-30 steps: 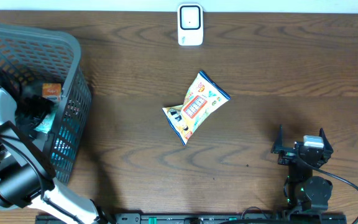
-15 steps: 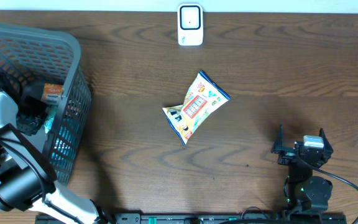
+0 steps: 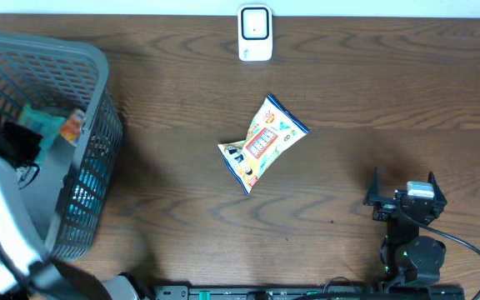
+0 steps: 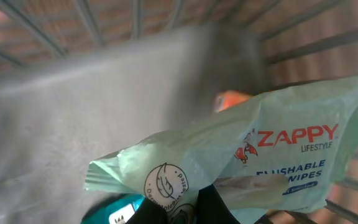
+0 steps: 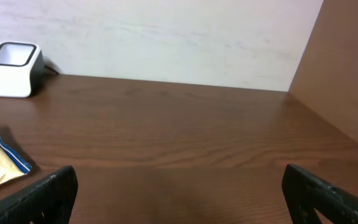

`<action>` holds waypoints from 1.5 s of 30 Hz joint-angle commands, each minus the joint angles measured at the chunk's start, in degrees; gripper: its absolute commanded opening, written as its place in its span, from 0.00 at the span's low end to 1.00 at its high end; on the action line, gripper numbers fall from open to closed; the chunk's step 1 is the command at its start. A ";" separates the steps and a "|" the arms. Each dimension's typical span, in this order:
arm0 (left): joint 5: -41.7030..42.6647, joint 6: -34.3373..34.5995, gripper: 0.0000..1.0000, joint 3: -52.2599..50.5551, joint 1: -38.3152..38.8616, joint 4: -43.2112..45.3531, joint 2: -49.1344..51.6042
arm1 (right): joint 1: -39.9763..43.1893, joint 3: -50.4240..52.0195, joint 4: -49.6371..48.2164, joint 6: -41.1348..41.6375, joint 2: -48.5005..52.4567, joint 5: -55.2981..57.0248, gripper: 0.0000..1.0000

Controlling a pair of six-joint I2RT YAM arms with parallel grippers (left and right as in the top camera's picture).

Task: Scan the item barcode
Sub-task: 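Reach the left gripper into the basket and grasp the green wipes pack, then carry the wipes pack out and place it left of the snack bag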

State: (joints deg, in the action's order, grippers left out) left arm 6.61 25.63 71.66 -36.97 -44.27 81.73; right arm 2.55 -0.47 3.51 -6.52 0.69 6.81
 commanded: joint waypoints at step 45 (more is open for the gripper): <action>-13.86 54.38 0.07 0.39 60.17 -9.16 14.43 | 0.04 0.15 0.09 -0.39 -0.35 -0.33 0.99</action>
State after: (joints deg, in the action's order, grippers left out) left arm -4.36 72.10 71.79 22.55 -53.67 92.51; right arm 2.55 -0.47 3.51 -6.52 0.69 6.81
